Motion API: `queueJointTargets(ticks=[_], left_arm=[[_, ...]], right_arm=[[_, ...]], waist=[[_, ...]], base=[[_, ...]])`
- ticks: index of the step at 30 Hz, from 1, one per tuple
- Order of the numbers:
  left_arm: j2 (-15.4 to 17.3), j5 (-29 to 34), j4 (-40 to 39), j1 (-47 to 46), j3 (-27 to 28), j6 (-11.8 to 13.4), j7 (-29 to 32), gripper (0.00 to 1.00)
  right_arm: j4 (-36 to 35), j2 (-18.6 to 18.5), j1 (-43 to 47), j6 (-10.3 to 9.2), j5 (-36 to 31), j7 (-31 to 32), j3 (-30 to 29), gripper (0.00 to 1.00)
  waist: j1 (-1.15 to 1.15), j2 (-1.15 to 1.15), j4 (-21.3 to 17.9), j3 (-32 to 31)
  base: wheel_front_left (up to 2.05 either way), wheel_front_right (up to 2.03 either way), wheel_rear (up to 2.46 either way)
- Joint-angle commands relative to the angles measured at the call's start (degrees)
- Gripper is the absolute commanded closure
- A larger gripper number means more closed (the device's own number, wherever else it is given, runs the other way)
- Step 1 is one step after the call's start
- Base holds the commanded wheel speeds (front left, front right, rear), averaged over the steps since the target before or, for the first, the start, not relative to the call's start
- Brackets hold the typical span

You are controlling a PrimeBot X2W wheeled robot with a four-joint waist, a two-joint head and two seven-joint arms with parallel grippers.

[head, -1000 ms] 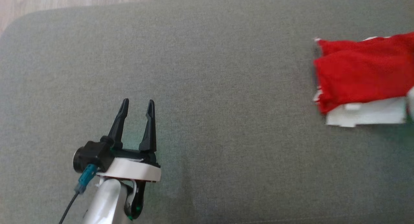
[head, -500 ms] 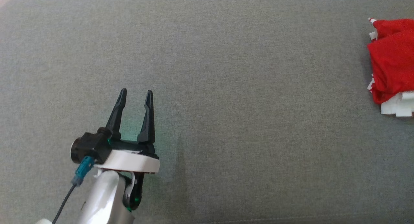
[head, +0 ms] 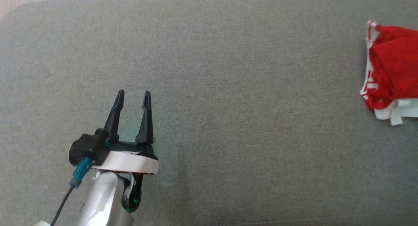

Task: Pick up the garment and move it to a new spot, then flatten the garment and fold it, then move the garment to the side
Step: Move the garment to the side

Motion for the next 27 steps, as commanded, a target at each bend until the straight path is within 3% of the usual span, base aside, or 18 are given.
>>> queueJointTargets(ticks=[1, 9, 10, 17, 21, 27], left_arm=[[0.41, -0.01, -1.44, -0.98, 1.82, -0.22, -0.25, 0.00], [0.41, -0.07, -2.35, 1.20, 2.55, 0.37, -0.25, 0.00], [0.41, -0.07, -2.35, 1.20, 2.55, 0.37, -0.25, 0.00], [0.41, -0.71, -3.08, 4.67, 3.52, 0.97, -0.25, 0.00], [0.41, -1.08, -2.95, 7.50, 3.65, 1.28, -0.25, 0.00], [0.41, -1.73, -3.55, 10.70, 3.52, 1.79, -0.25, 0.00]], right_arm=[[-3.48, 0.45, 0.94, -0.05, 0.07, -0.28, 0.35, 0.00], [-14.49, 12.71, 3.48, -0.05, 4.85, -2.95, 3.02, 0.00], [-14.49, 12.71, 3.48, -0.05, 4.85, -2.95, 3.02, 0.00], [-21.10, 24.54, 10.14, -0.05, 8.64, -7.03, 6.04, 0.00], [-21.50, 27.32, 16.67, -0.05, 10.64, -10.43, 8.20, 0.00], [-22.21, 27.75, 25.80, -0.05, 17.64, -14.87, 12.35, 0.00]], waist=[[0.00, 0.00, -0.19, -1.11], [0.00, 0.00, -0.31, -6.71], [0.00, 0.00, -0.31, -6.71], [0.00, 0.00, -0.33, -11.47], [0.00, 0.00, 0.06, -14.12], [0.00, 0.00, 0.54, -15.35]], base=[[0.00, 0.00, 0.00], [0.00, 0.00, 0.00], [0.00, 0.00, 0.00], [0.00, 0.00, 0.00], [0.00, 0.00, 0.00], [0.00, 0.00, 0.00]])
